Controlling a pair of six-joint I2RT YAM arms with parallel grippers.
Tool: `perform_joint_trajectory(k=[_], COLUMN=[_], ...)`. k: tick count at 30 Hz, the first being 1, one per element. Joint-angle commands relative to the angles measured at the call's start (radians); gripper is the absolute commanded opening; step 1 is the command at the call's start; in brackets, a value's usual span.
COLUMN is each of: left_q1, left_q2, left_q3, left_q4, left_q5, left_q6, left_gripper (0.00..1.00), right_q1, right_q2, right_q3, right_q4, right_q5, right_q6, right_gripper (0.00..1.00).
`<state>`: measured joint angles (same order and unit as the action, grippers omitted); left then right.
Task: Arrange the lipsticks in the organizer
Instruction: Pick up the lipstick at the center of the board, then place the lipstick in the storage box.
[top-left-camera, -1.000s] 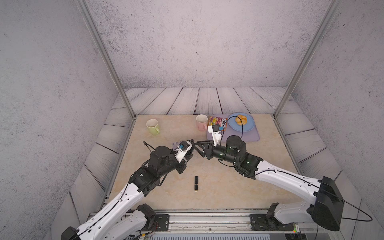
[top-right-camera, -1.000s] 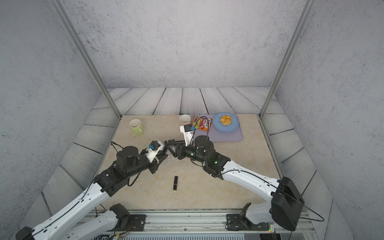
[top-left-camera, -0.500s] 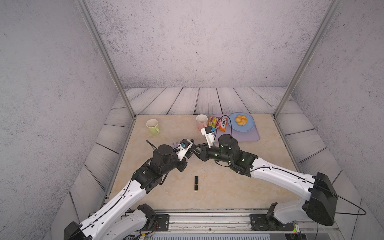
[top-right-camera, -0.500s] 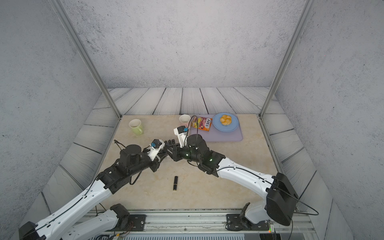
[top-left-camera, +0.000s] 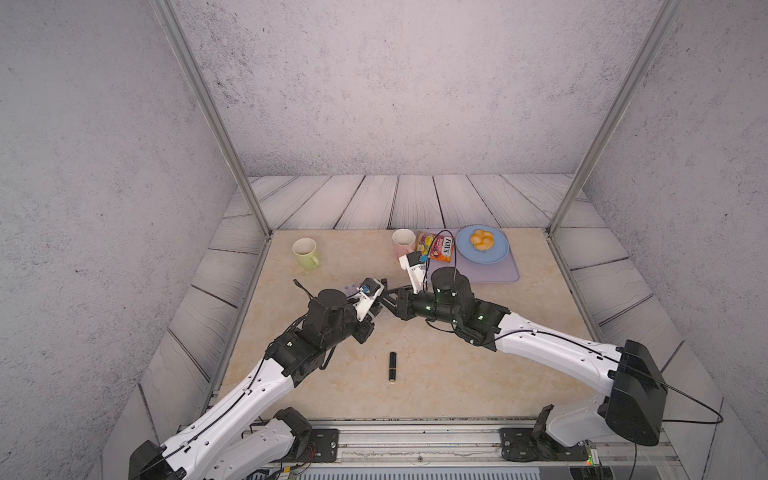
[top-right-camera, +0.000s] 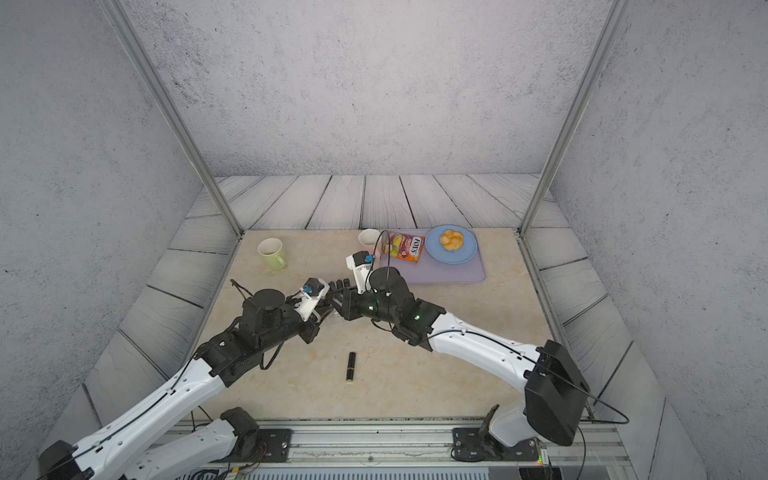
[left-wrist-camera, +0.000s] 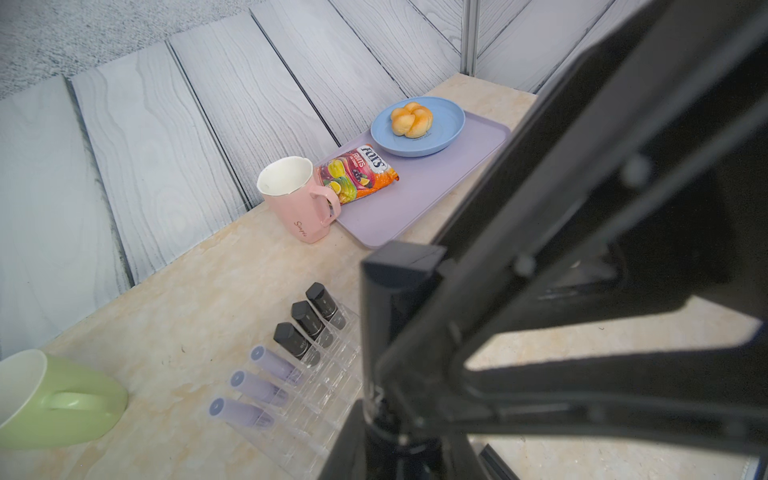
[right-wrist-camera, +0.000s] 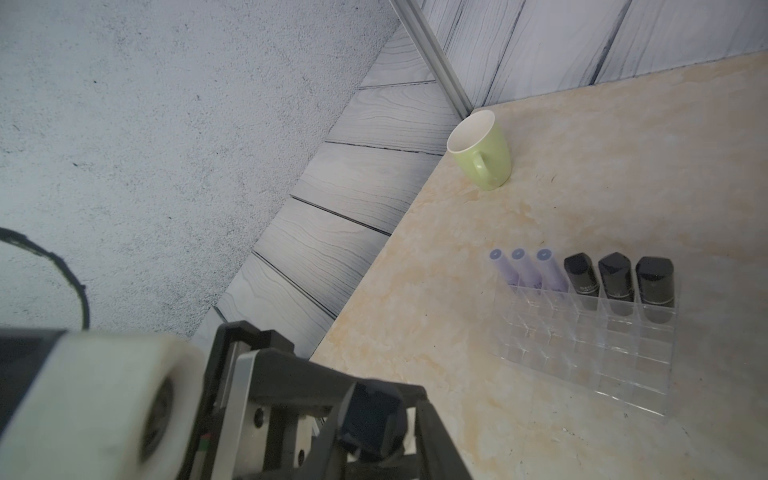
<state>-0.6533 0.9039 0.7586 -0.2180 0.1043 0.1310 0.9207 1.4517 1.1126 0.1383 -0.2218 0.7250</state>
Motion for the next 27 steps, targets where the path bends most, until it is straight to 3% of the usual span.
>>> perform_joint_trajectory(k=[1,5,9,10,11,16,20,22,24,27], left_q1=[-0.009,-0.009,-0.009,-0.009,-0.009,-0.007,0.022,0.101,0.269,0.319], left_q2=[-0.003,-0.006,-0.008,-0.009,-0.013,-0.045,-0.057,-0.039,-0.007,0.044], left_q3=[0.031,0.038,0.039,0.04,0.042,0.073,0.14,0.191,0.251,0.313], left_q4=[0.019,0.015,0.02,0.019,0.019,-0.041,-0.197,-0.304,-0.4,-0.441], left_q5=[0.001,-0.026,-0.033,-0.037,-0.044,-0.163,-0.319,-0.41,-0.37,-0.389], left_q6=[0.003,-0.007,-0.018,-0.024,-0.035,-0.125,-0.182,-0.253,-0.332,-0.345], left_gripper=[0.0,0.0,0.05,0.12,0.25,0.96,0.98,0.98,0.98,0.98], right_q1=[-0.002,-0.002,-0.001,-0.002,-0.002,-0.008,-0.021,-0.022,-0.004,0.025], right_q2=[0.018,0.018,0.026,0.03,0.033,0.032,0.078,0.142,0.248,0.374], right_q3=[0.044,0.039,0.038,0.038,0.036,0.01,-0.07,-0.116,-0.131,-0.084], right_q4=[0.012,0.022,0.031,0.036,0.043,0.129,0.346,0.524,0.691,0.748], right_q5=[0.035,0.036,0.028,0.027,0.03,0.123,0.234,0.236,0.242,0.255], right_q6=[0.016,0.025,0.034,0.034,0.033,-0.048,-0.186,-0.267,-0.33,-0.397], right_gripper=[0.3,0.18,0.15,0.14,0.14,0.12,0.09,0.06,0.04,0.03])
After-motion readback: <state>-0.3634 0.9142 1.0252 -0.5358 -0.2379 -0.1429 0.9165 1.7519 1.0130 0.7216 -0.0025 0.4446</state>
